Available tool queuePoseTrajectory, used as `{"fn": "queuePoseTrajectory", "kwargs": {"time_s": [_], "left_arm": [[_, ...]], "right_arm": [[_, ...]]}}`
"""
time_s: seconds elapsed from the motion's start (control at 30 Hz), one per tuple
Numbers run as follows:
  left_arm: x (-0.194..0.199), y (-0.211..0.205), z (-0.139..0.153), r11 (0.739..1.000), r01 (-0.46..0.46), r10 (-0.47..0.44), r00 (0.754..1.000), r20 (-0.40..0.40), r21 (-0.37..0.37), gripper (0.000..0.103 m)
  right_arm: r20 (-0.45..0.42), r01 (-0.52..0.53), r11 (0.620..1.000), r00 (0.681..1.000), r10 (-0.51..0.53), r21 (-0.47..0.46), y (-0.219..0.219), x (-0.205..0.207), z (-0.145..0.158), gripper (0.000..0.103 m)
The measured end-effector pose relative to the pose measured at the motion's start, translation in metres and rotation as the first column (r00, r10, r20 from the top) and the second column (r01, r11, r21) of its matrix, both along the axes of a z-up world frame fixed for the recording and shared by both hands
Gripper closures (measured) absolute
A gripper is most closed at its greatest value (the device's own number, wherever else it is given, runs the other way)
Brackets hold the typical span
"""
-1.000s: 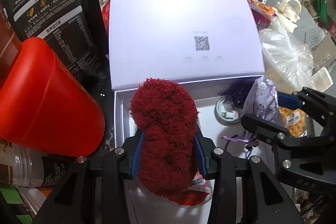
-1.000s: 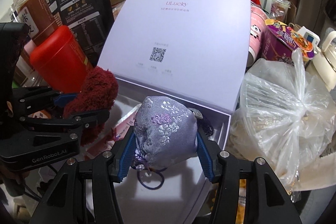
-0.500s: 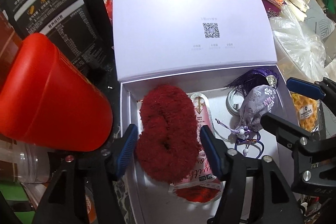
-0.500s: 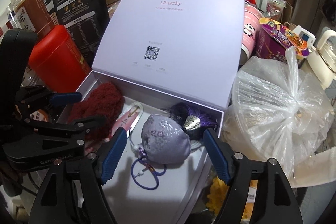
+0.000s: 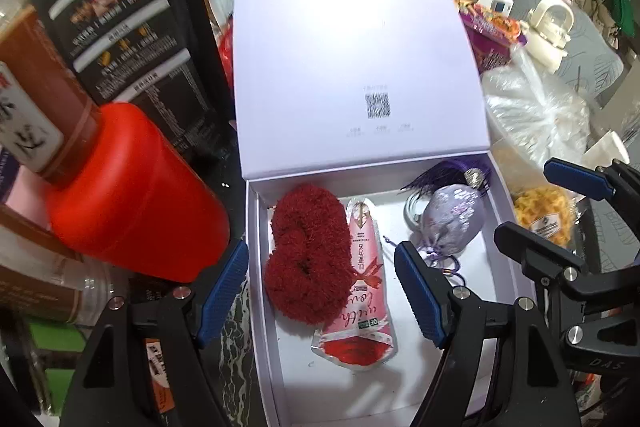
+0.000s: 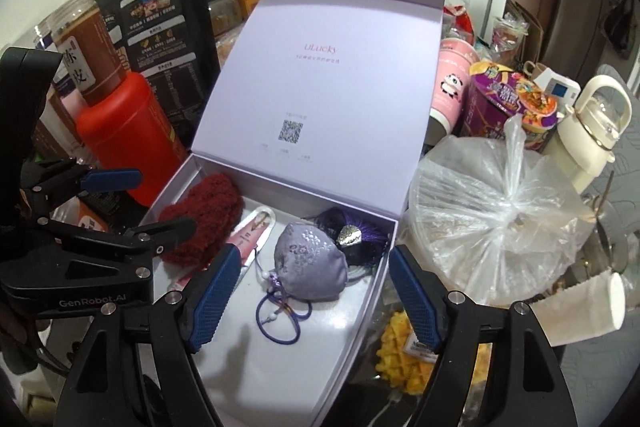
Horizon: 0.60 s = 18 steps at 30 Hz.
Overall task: Organize soft objects
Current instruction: 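Withdraw both tools up and away from the box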
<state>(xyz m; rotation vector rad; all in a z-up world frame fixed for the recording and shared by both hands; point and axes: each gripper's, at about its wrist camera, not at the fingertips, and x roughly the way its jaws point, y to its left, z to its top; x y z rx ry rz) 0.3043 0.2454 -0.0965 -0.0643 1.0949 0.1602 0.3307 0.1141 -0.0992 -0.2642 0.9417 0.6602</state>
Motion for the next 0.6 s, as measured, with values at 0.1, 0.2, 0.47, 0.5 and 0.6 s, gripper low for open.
{"fn": "queuePoseTrajectory", "kwargs": {"time_s": [0.1, 0.2, 0.47, 0.5, 0.6], "left_arm": [[-0.013, 0.001, 0.015, 1.0, -0.002, 0.002, 1.0, 0.022, 0.002, 0.028], [-0.013, -0.002, 0.026, 1.0, -0.001, 0.001, 0.999, 0.046, 0.004, 0.028], [-0.033, -0.013, 0.059, 1.0, 0.006, -0.007, 0.994, 0.109, 0.014, 0.028], [-0.036, -0.015, 0.065, 1.0, 0.007, -0.009, 0.993, 0.12, 0.015, 0.028], [-0.044, -0.021, 0.08, 1.0, 0.011, -0.014, 0.989, 0.145, 0.022, 0.028]], "right_arm": [[0.016, 0.002, 1.0, 1.0, -0.002, 0.007, -0.002, -0.005, 0.009, 0.026], [0.034, 0.004, 1.0, 0.999, -0.005, 0.016, -0.006, -0.011, 0.021, 0.026], [0.099, 0.015, 0.999, 0.995, -0.019, 0.036, -0.019, -0.035, 0.057, 0.026], [0.105, 0.017, 0.999, 0.994, -0.021, 0.038, -0.021, -0.037, 0.06, 0.026], [0.129, 0.026, 0.998, 0.991, -0.032, 0.05, -0.028, -0.049, 0.074, 0.026]]}}
